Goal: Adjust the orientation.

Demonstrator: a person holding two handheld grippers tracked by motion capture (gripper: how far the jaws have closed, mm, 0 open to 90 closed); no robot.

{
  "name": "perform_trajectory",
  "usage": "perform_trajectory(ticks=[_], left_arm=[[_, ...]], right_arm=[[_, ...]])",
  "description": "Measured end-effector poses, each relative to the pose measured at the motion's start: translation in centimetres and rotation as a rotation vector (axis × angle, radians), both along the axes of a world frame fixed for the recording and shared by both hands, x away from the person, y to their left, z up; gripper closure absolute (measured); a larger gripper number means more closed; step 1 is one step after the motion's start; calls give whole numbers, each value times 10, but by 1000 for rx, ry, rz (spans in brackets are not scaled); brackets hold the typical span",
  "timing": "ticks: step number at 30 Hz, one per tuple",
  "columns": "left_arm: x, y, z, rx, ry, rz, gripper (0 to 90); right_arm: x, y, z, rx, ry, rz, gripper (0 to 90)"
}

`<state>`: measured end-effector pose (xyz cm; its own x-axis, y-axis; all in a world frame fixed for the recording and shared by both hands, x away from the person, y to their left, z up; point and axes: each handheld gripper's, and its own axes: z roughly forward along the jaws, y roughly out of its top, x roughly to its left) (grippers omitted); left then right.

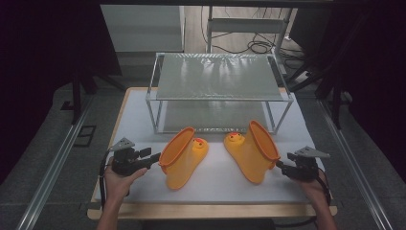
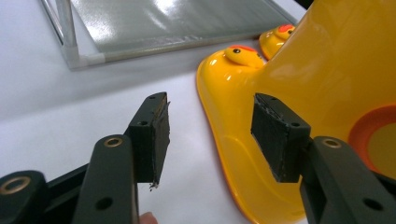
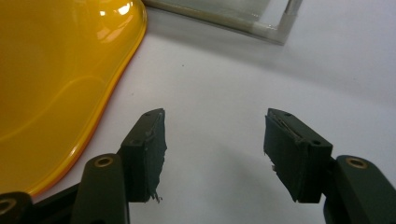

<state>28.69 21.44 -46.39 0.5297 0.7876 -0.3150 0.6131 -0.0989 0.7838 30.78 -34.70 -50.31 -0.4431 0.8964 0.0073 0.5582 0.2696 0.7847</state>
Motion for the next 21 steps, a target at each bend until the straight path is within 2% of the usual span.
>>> perform_trajectory(ticks=[3, 5, 9, 11, 12, 13, 14, 15, 18, 19, 21], left_arm=[[-1, -1, 0, 3, -2, 0, 468], [-2, -1, 0, 1, -2, -3, 463], [-2, -2, 2, -3, -6, -5, 457], [-2, -3, 1, 0, -3, -10, 452], [-2, -3, 0, 2, 0, -11, 452], [-2, -4, 0, 4, 3, -11, 451], [-2, -5, -1, 5, 5, -11, 451], [-2, -6, -1, 5, 6, -13, 451], [-2, -8, 0, 6, 4, -18, 449], [-2, -8, 0, 6, 4, -19, 448], [-3, -8, 1, 5, 3, -19, 447]], right_arm=[[-1, -1, 3, 3, -3, 12, 451], [-2, 1, 4, 8, -3, 29, 536], [-3, 6, 6, 11, 15, 103, 713], [-2, 9, 6, 11, 22, 140, 778], [-2, 9, 6, 11, 22, 140, 778], [-2, 14, 6, 15, 29, 190, 837], [-1, 18, 6, 8, 32, 213, 860], [-1, 18, 6, 8, 32, 213, 860], [-2, 32, 5, -3, 45, 300, 894], [-3, 41, 5, -33, 39, 349, 898], [-3, 44, 6, -44, 44, 356, 899]])
